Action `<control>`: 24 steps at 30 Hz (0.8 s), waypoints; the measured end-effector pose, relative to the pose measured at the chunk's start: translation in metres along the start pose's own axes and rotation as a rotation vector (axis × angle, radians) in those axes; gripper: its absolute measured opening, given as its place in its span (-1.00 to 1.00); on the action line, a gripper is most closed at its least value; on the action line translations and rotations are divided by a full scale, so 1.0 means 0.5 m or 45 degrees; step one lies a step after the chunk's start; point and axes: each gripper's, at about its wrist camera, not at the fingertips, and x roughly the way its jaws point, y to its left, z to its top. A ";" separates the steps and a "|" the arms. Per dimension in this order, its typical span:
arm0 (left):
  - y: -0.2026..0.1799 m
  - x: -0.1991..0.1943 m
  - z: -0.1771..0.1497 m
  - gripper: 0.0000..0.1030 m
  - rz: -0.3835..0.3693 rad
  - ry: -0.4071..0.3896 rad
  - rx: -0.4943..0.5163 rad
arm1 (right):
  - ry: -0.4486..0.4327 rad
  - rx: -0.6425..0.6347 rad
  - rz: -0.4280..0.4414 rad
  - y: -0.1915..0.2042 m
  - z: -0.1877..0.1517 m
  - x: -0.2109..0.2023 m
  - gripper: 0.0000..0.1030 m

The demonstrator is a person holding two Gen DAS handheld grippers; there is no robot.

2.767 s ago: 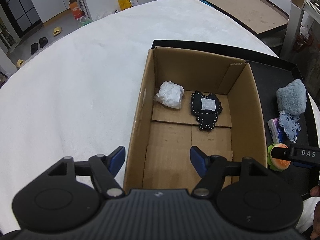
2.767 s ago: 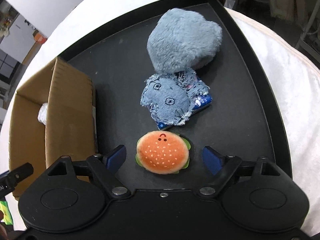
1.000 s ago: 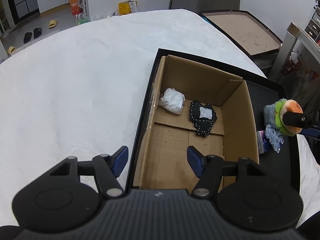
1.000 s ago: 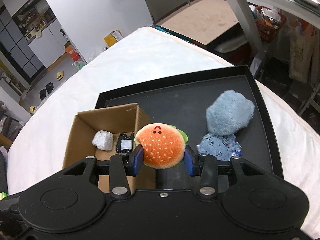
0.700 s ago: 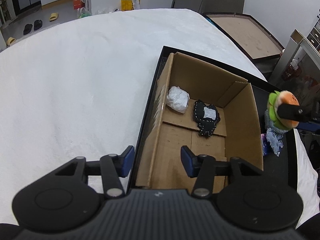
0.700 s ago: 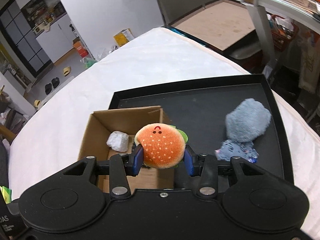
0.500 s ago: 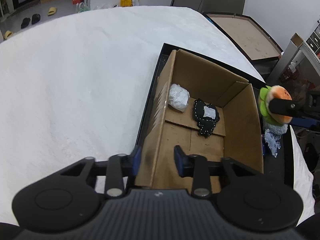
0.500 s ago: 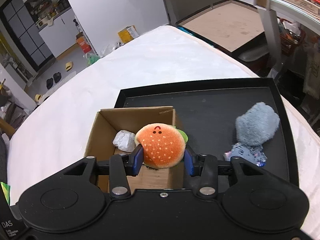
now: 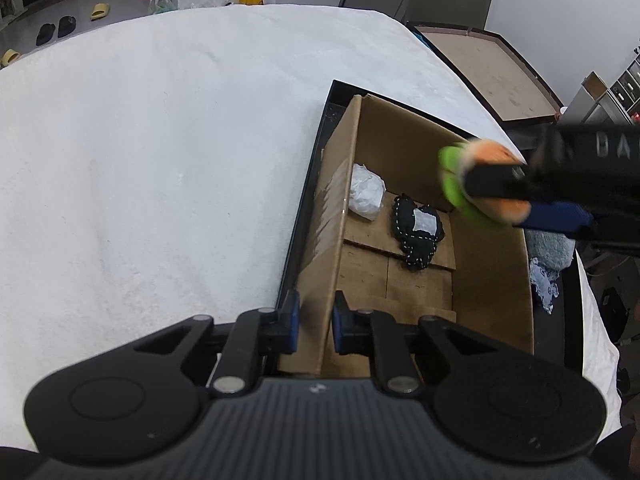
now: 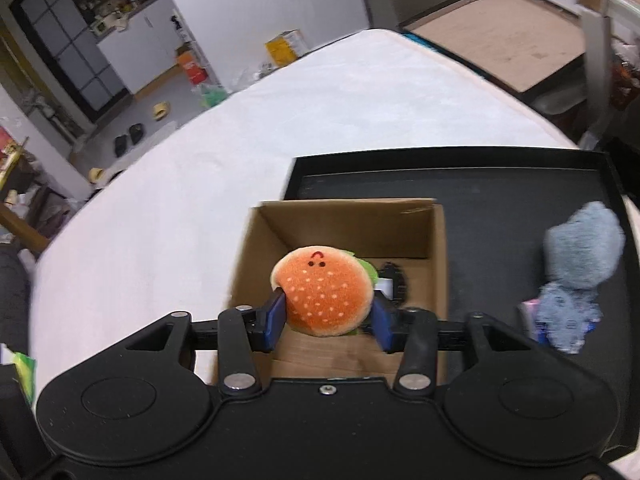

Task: Organize soft objects
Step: 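Carry the hamburger plush with the right gripper into the box and release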

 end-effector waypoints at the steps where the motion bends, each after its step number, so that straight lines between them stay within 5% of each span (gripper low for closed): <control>1: 0.000 0.001 0.000 -0.71 -0.001 0.001 0.001 | 0.003 0.000 0.018 0.007 0.002 0.002 0.15; 15: -0.012 0.003 0.007 -0.70 0.027 0.018 0.028 | -0.010 0.007 -0.040 -0.043 0.007 -0.039 0.23; 21: -0.028 -0.003 0.012 -0.57 0.057 0.037 0.044 | -0.025 0.018 -0.081 -0.097 0.005 -0.066 0.33; 24: -0.037 -0.014 0.013 -0.31 0.079 0.028 0.057 | -0.028 0.012 -0.097 -0.124 -0.001 -0.077 0.39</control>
